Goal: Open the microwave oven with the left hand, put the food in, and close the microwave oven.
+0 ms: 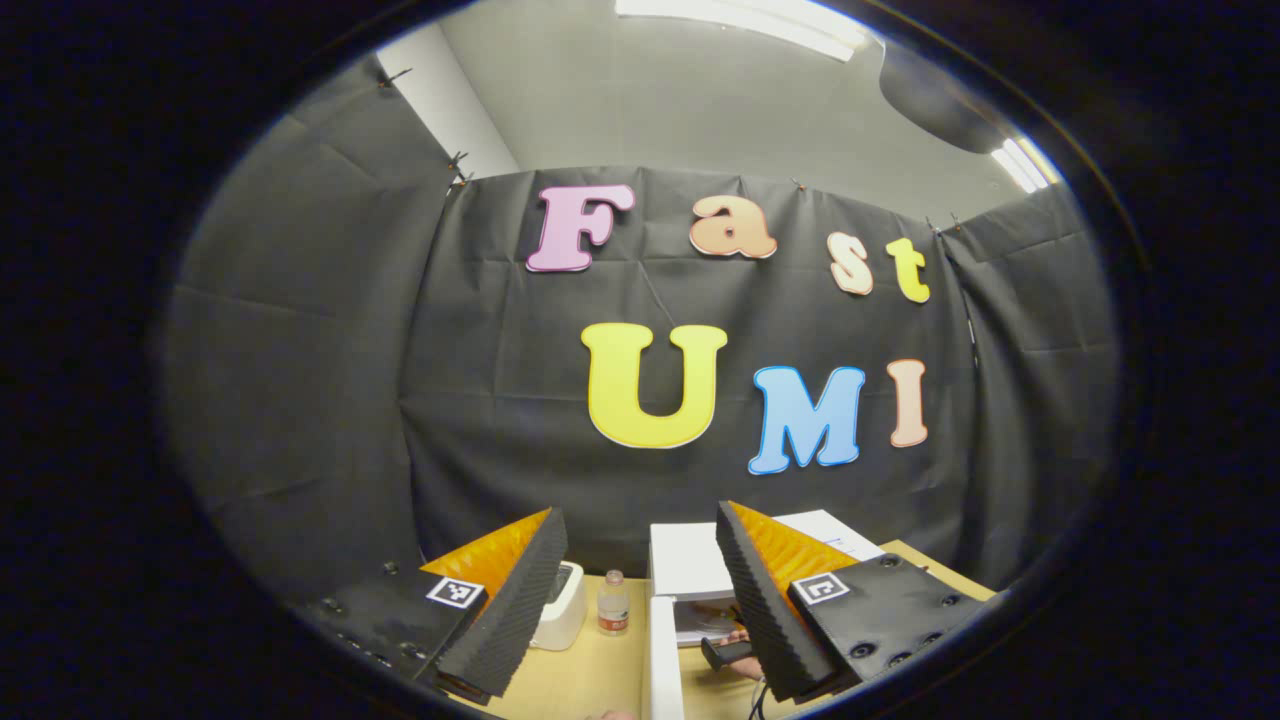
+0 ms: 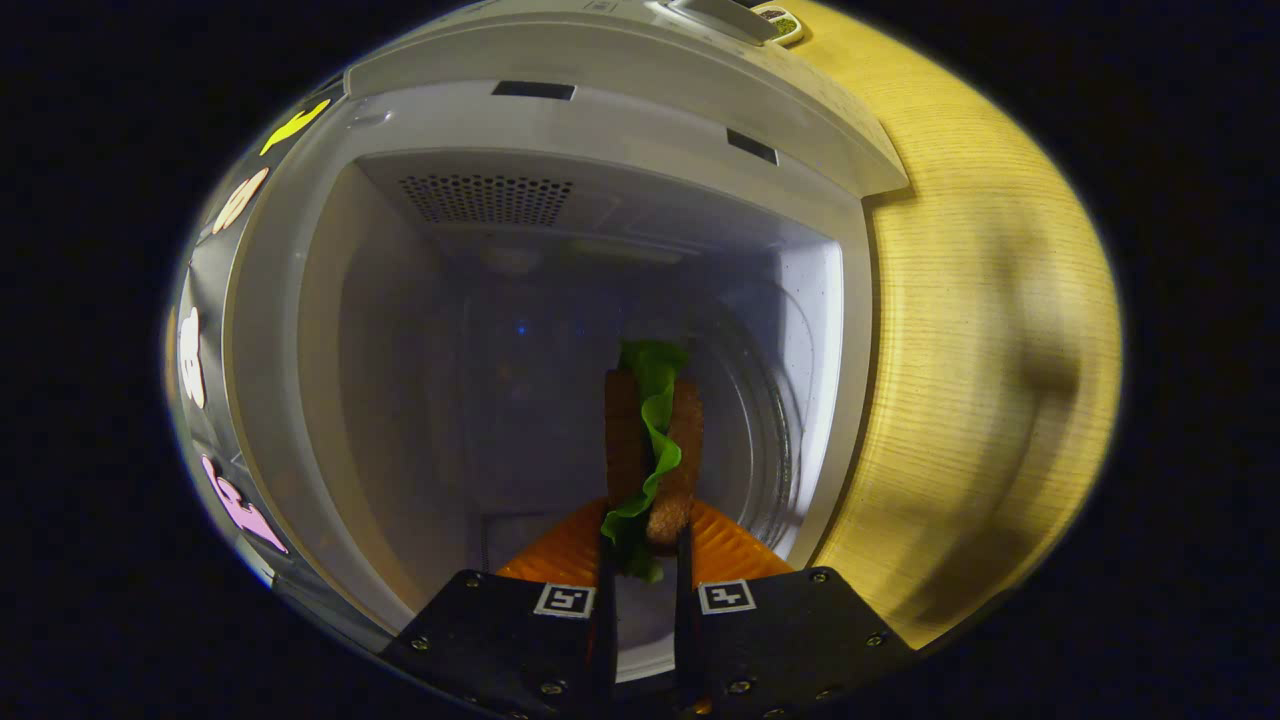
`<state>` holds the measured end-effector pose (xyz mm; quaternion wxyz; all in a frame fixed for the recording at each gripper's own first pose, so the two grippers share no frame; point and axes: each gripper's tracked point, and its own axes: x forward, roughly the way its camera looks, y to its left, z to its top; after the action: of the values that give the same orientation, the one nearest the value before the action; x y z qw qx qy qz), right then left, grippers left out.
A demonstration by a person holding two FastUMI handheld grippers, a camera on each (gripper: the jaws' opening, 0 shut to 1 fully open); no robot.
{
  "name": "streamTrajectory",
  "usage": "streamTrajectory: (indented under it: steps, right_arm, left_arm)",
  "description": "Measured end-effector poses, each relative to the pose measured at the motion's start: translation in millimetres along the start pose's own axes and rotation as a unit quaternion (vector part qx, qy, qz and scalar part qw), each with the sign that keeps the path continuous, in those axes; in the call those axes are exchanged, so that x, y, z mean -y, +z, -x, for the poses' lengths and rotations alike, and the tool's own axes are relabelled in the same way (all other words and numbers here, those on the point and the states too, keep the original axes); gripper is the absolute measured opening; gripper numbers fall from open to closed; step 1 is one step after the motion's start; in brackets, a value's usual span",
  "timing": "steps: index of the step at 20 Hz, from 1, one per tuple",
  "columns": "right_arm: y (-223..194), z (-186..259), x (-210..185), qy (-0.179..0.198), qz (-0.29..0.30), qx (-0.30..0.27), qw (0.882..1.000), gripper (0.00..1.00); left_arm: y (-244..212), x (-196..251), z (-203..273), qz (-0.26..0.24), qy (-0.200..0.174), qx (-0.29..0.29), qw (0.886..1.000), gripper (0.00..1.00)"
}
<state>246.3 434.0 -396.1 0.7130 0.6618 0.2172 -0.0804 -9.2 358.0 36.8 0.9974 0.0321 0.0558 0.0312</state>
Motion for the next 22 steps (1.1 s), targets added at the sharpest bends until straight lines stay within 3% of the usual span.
streamTrajectory:
  steps: [4, 6, 7, 9, 11, 13, 14, 19, 22]
  right_arm:
    - [-5, -2, 9, -0.027, 0.002, -0.013, 1.000, 0.29]
    - [-7, 3, 22, -0.066, 0.032, -0.037, 0.997, 0.42]
    - [-10, 9, 18, -0.063, 0.037, -0.056, 0.996, 0.49]
    - [-10, 16, 19, -0.077, 0.073, -0.084, 0.991, 0.86]
    - [0, 32, 25, -0.092, 0.133, -0.088, 0.983, 0.96]
    - [5, 52, 26, -0.090, 0.187, -0.100, 0.973, 0.98]
    - [11, 66, 29, -0.089, 0.224, -0.102, 0.965, 0.98]
    - [58, 129, 8, -0.069, 0.395, -0.065, 0.914, 0.98]
    - [80, 172, -31, -0.025, 0.495, -0.039, 0.868, 0.98]
  left_arm:
    - [5, -15, 1, 0.006, 0.001, 0.007, 1.000, 0.94]
    - [5, -16, 3, 0.008, -0.002, 0.010, 1.000, 0.96]
    - [3, -17, 2, 0.009, -0.005, 0.011, 1.000, 0.96]
    - [-1, -14, -2, 0.015, -0.012, 0.012, 1.000, 0.96]
    - [-7, -12, -5, 0.012, -0.017, 0.017, 1.000, 0.96]
    - [-16, -12, -9, -0.002, -0.012, 0.016, 1.000, 0.94]
    - [-23, -13, -10, -0.008, -0.009, 0.013, 1.000, 0.99]
    - [-49, -2, -17, -0.014, -0.011, 0.004, 1.000, 0.96]
    - [-54, 10, -17, -0.025, -0.016, 0.004, 1.000, 0.94]
